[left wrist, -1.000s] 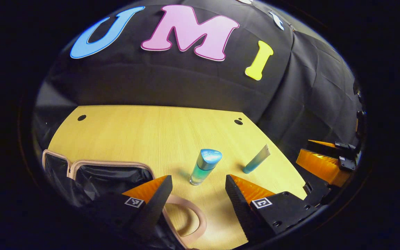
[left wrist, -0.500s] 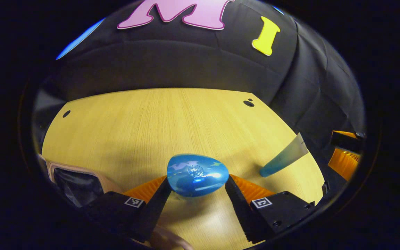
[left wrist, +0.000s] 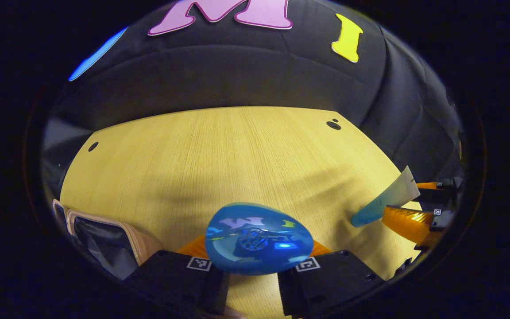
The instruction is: First open the suitcase, pack the skin care products into it, and then close the suitcase.
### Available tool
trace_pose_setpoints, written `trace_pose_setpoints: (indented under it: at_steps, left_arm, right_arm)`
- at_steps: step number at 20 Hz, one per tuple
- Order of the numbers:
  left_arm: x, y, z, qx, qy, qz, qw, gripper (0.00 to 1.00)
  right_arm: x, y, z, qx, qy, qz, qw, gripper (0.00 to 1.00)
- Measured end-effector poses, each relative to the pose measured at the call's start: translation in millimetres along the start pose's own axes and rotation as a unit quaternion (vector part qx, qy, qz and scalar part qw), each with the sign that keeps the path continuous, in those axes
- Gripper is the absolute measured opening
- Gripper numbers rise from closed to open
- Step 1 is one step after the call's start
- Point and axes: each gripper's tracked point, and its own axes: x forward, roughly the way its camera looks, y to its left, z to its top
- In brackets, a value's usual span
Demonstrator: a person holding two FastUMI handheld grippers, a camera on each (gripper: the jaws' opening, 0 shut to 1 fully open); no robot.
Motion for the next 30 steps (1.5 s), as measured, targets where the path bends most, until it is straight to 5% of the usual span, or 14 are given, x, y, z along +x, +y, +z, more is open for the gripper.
trace_pose_setpoints:
  at_steps: [3, 5, 12, 18, 21, 25, 30]
  left_arm:
    - [2.0, 0.3, -3.7, 0.003, 0.011, 0.001, 1.0, 0.55]
    - [1.9, 1.2, -2.9, -0.008, 0.01, 0.001, 1.0, 0.55]
    - [-28.9, 2.2, -10.5, -0.073, 0.018, -0.034, 0.997, 0.52]
    - [-152.0, 16.8, 8.8, -0.09, -0.026, -0.092, 0.991, 0.48]
    - [-202.4, 61.6, -8.7, -0.101, -0.021, -0.087, 0.991, 0.48]
    - [-216.7, 123.2, -81.9, -0.082, 0.089, -0.041, 0.992, 0.48]
    - [-214.1, 157.3, -165.6, -0.08, 0.2, -0.01, 0.976, 0.53]
  right_arm:
    - [33.3, 7.6, -12.4, 0.009, 0.035, 0.003, 0.999, 0.95]
    - [41.8, 2.8, -13.7, 0.021, 0.039, -0.018, 0.999, 0.4]
    - [10.5, 3.5, -14.7, 0.028, 0.033, -0.016, 0.999, 0.42]
    - [-45.8, 24.3, -22.5, 0.042, 0.006, 0.002, 0.999, 0.41]
    - [-67.3, 45.4, -16.5, 0.031, -0.012, 0.02, 0.999, 0.41]
    - [-83.2, 82.8, -6.9, 0.025, -0.024, 0.048, 0.998, 0.41]
    - [-103.7, 126.9, 17.9, 0.033, -0.057, 0.071, 0.995, 0.41]
